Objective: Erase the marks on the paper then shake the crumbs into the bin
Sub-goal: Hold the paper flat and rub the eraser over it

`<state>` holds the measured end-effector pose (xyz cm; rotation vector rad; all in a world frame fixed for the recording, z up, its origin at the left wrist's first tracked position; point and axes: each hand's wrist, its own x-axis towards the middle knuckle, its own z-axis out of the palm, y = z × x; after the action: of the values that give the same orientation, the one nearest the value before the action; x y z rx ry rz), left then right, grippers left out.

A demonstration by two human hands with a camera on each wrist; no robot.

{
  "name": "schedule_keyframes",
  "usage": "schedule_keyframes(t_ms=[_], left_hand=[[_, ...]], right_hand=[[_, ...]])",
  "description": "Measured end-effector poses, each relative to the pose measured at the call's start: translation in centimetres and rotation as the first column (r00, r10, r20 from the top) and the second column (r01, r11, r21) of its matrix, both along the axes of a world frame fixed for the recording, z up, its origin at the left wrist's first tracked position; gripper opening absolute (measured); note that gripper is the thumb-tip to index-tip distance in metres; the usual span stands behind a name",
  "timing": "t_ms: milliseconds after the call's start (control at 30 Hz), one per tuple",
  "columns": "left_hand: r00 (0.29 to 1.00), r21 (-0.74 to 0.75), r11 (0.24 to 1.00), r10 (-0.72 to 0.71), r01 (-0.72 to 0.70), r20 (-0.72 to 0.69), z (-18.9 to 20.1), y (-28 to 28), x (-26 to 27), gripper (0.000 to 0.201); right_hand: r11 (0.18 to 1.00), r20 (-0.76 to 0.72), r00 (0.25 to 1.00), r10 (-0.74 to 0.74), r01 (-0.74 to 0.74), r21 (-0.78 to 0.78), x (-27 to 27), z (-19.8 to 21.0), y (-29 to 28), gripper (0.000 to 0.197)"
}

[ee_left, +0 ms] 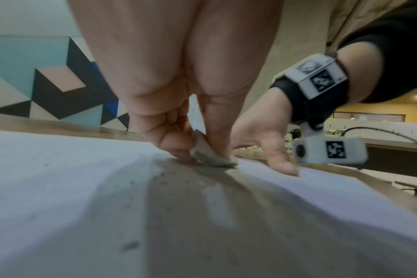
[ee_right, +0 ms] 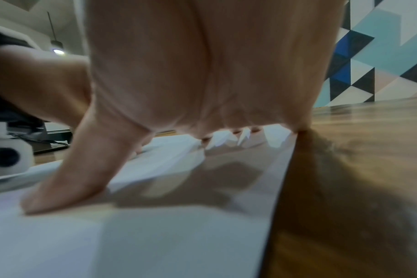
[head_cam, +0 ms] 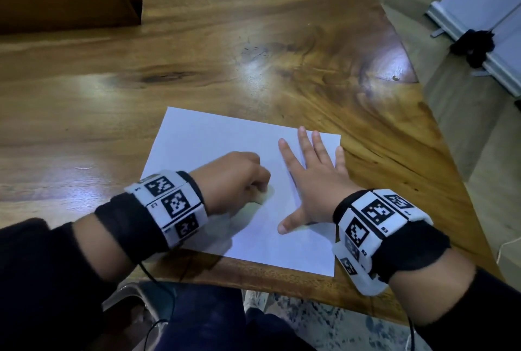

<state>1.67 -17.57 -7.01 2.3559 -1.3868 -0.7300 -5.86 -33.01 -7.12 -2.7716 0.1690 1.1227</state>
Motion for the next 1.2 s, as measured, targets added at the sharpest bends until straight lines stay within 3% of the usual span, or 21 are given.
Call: schedule_keyframes(t_ms=[200,267,367,433,533,633,767,933,1100,1200], left_hand=[[0.979,0.056,0.987,-0.144,0.153,-0.145,-0.1,2.9,-1.4,0.011],[0.973,0.088,0.989,-0.097,0.117,-0.210,0.5,2.7,-0.8,0.013],[0.990,-0.007,0.994,0.108,-0.109,-0.093,0.9,1.7,1.5,0.021],[0.982,-0.074,0.979,0.189,-0.189,-0.011,0.8,1.2,2.7,0.023],[0.986,-0.139,0.981,0.148,-0.136,0.076,0.0,1.3,2.7,0.009],[0.990,-0.092,0.987,0.137,-0.133,0.044,-0.6,2.4,2.1,0.013],[0.982,-0.097,0.978,0.189,-0.187,0.018,-0.2,3.1,2.3,0.011],[0.944,-0.183,0.935,0.322,-0.305,0.073,1.1,-0.9,3.2,0.019],[0.888,-0.083,0.897,0.442,-0.435,0.127,0.6,-4.0,4.5,0.017],[0.926,-0.029,0.935,0.353,-0.353,0.133,0.7,-3.8,4.0,0.013]], right_hand=[[0.999,0.022,1.000,-0.013,0.012,0.029,-0.1,0.0,-0.1,0.146],[0.999,0.034,0.999,-0.018,0.017,0.033,-0.1,-0.1,-0.1,0.147],[0.997,0.062,0.997,-0.055,0.051,0.055,-0.1,-0.4,-0.5,0.150],[0.991,0.084,0.991,-0.107,0.099,0.094,-0.2,-0.4,-1.1,0.150],[0.981,0.105,0.982,-0.156,0.142,0.129,-0.3,-0.2,-1.6,0.146],[0.983,0.128,0.982,-0.136,0.117,0.141,-0.5,-0.4,-1.3,0.140],[0.990,0.134,0.986,-0.094,0.079,0.114,-0.4,-0.4,-0.9,0.134],[0.995,0.072,0.993,-0.090,0.086,0.051,0.1,0.1,-0.1,0.132],[0.995,0.018,0.995,-0.100,0.099,0.020,0.1,0.2,0.4,0.136],[0.995,0.007,0.995,-0.097,0.097,0.017,0.1,0.1,0.3,0.136]])
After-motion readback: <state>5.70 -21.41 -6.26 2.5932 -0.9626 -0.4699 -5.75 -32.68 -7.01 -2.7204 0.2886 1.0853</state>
